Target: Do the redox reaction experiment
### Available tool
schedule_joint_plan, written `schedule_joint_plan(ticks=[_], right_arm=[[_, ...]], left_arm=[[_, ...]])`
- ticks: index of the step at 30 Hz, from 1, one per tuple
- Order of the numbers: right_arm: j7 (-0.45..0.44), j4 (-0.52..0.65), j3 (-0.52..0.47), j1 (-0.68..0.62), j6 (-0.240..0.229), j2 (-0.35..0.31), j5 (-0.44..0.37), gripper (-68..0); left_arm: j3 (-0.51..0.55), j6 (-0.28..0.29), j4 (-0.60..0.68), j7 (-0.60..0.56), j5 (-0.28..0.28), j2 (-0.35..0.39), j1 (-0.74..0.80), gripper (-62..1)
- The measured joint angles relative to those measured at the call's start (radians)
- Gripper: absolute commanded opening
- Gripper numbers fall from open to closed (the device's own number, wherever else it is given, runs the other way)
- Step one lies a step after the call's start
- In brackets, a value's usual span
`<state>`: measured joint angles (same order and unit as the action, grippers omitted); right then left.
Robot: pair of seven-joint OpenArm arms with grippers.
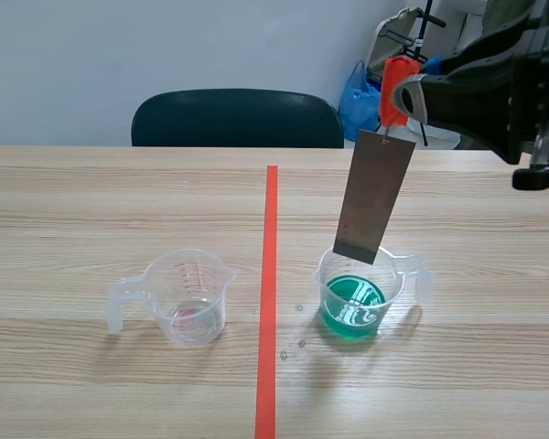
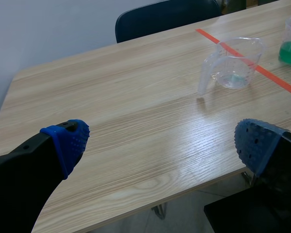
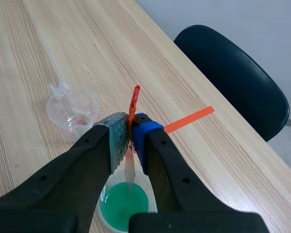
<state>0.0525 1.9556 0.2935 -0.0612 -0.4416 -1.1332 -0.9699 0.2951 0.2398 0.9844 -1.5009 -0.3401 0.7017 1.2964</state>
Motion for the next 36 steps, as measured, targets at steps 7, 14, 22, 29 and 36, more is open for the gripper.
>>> schedule_joint_plan(ticks=[7, 14, 22, 29, 36], right_arm=[[0.001, 0.000, 0.000, 0.000, 0.000, 0.000, 0.000, -66.7], [0.007, 0.000, 0.000, -0.004, 0.001, 0.000, 0.000, -66.7], [0.005, 0.000, 0.000, -0.023, 0.004, 0.069, 0.071, -66.7], [0.016, -0.040, 0.000, -0.023, 0.004, 0.121, 0.111, -66.7], [0.016, -0.097, 0.000, -0.023, 0.000, 0.180, 0.170, -66.7]], left_arm=[[0.000, 0.000, 0.000, 0.000, 0.000, 0.000, 0.000, 1.4], [0.000, 0.000, 0.000, 0.000, 0.000, 0.002, 0.000, 1.4], [0.000, 0.000, 0.000, 0.000, 0.000, 0.006, 0.000, 1.4], [0.000, 0.000, 0.000, 0.000, 0.000, 0.011, 0.000, 1.4], [0.000, 0.000, 0.000, 0.000, 0.000, 0.011, 0.000, 1.4]])
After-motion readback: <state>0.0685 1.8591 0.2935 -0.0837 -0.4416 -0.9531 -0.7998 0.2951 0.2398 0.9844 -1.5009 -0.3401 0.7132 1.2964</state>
